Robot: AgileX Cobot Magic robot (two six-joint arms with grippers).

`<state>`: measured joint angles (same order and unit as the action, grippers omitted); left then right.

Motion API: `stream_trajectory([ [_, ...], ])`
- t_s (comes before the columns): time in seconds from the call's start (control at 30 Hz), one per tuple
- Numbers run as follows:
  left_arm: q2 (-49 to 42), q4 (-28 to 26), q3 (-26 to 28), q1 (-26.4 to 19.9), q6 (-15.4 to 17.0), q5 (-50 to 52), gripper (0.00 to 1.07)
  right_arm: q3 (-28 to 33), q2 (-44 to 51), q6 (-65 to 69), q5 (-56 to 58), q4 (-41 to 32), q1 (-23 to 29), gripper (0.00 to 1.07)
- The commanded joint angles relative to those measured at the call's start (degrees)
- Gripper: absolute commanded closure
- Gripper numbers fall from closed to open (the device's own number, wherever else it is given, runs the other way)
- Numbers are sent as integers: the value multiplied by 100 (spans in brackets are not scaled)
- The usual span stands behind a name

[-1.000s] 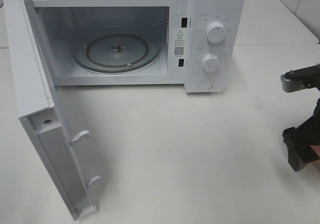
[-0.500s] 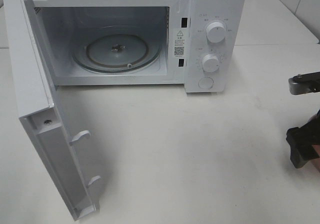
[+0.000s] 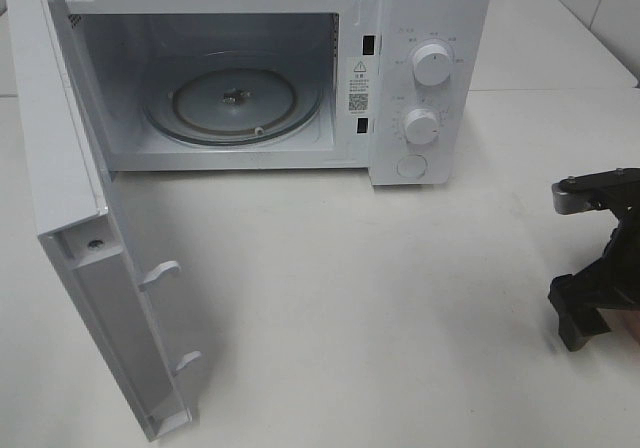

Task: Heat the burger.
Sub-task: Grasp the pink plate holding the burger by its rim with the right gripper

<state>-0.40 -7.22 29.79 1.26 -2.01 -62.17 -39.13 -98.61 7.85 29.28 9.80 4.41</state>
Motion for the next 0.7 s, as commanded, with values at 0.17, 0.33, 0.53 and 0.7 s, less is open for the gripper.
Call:
stream_trajectory([
  [0.17, -86, 11, -11, -11, 23, 80, 9, 23, -229, -69, -155, 126, -34, 23],
  [0.33, -86, 11, -11, -11, 23, 80, 9, 23, -430, -69, -132, 149, -34, 42],
  [0.53, -86, 11, -11, -11, 23, 80, 9, 23, -424, 46, -115, 304, -34, 69],
  [0.7, -86, 11, -11, -11, 23, 80, 9, 23, -430, 252, -109, 567, -34, 96],
])
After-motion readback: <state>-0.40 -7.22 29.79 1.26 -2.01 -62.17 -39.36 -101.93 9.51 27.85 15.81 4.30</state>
